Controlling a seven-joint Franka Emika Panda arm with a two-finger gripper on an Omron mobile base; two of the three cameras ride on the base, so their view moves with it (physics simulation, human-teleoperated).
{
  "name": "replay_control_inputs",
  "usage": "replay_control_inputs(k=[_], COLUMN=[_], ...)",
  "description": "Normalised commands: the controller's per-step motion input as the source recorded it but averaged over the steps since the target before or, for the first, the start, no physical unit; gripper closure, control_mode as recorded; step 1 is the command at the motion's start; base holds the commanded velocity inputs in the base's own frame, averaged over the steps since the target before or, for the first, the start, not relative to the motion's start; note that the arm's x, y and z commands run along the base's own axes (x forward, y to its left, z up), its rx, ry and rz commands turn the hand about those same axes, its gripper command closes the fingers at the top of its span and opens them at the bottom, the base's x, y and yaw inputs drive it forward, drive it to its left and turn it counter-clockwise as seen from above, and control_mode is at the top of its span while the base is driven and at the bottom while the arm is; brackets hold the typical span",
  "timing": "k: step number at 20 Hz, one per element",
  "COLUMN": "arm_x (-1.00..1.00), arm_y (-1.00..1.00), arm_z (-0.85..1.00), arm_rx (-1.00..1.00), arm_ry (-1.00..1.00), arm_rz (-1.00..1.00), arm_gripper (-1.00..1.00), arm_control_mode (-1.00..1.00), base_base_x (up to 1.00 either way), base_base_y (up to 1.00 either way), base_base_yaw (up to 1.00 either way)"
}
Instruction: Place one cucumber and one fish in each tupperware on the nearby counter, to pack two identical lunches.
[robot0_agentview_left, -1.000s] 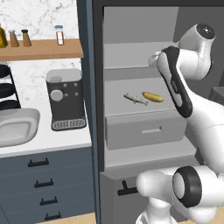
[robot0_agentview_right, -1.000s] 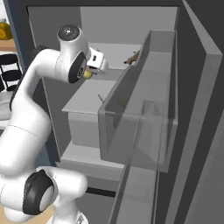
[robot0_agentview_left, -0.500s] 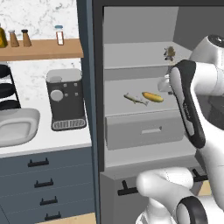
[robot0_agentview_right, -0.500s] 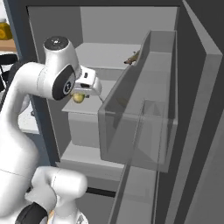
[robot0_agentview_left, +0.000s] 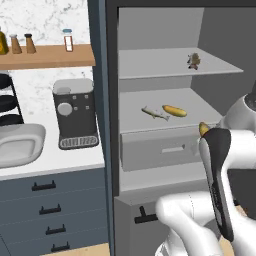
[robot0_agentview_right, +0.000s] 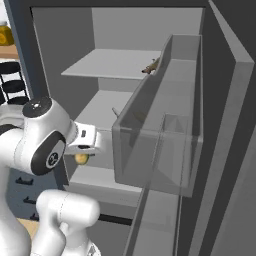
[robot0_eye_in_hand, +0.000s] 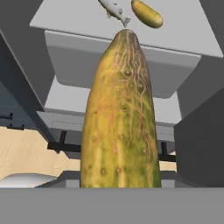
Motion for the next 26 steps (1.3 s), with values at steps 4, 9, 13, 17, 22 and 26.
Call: replay_control_inputs(k=[4, 9, 13, 17, 22, 26], arm_x=[-0.32, 0.00, -0.06, -0.34, 0.00, 0.00], arm_y=[0.07, 0.00, 0.02, 0.11, 0.00, 0.00], arm_z=[-0.30, -0.06, -0.03, -0.09, 0.00, 0.00], arm_rx=[-0.01, 0.00, 0.00, 0.00, 0.00, 0.00], arm_ry=[0.05, 0.00, 0.00, 0.00, 0.00, 0.00], arm_rz=[0.01, 0.00, 0.00, 0.00, 0.00, 0.00], arm_gripper=[1.00, 1.00, 1.00, 1.00, 1.00, 1.00], arm_control_mode=[-1.00, -1.00, -1.00, 1.00, 1.00, 1.00], base_base_x=[0.00, 0.00, 0.00, -0.49, -0.71, -0.19], base_base_y=[0.00, 0.00, 0.00, 0.27, 0.90, 1.00], base_base_yaw=[0.00, 0.00, 0.00, 0.00, 0.00, 0.00])
